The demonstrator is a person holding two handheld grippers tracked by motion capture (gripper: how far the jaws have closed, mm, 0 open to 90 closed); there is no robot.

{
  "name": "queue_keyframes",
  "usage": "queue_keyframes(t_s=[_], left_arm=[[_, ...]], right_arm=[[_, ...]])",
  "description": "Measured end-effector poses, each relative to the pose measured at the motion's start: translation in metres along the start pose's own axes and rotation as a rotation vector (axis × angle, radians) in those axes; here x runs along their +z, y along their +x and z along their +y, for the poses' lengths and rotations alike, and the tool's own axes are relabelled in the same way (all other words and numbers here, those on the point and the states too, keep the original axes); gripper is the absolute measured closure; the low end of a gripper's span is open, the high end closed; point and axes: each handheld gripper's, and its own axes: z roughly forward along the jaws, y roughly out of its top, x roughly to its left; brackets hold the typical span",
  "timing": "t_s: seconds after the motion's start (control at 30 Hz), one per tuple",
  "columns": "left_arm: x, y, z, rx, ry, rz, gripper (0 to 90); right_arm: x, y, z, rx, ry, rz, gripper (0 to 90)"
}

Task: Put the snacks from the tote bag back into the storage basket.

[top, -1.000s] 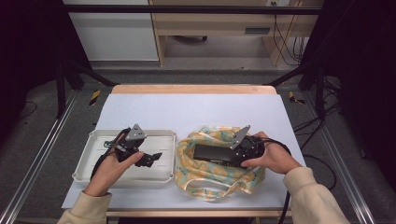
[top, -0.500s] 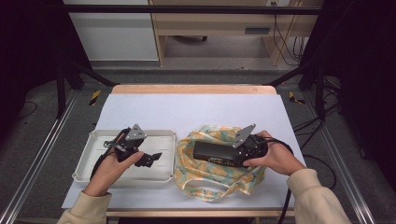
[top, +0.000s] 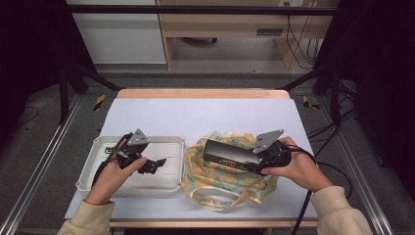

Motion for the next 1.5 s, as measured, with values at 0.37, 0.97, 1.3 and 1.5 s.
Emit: queue_keyframes(t_s=[0.37, 0.97, 1.3, 1.5], left_arm=[[0.002, 0.005, -0.002, -0.005, 0.025, -0.005, 6.8], [0.012, -0.007, 0.030, 0.191, 0.087, -0.096, 6.5], [-0.006, -0.005, 0.040, 0.257, 0.113, -0.107, 6.3], [-0.021, -0.008, 0.050, 0.320, 0.132, -0.108, 6.3]], right_arm=[[-0.021, 0.001, 0.005, 0.076, -0.063, -0.106, 43.2], [-0.010, -0.001, 0.034, 0.068, -0.019, -0.103, 43.2], [-0.003, 0.004, 0.050, 0.019, 0.006, -0.080, 43.3], [0.005, 0.007, 0.060, 0.000, 0.022, -0.063, 43.3]])
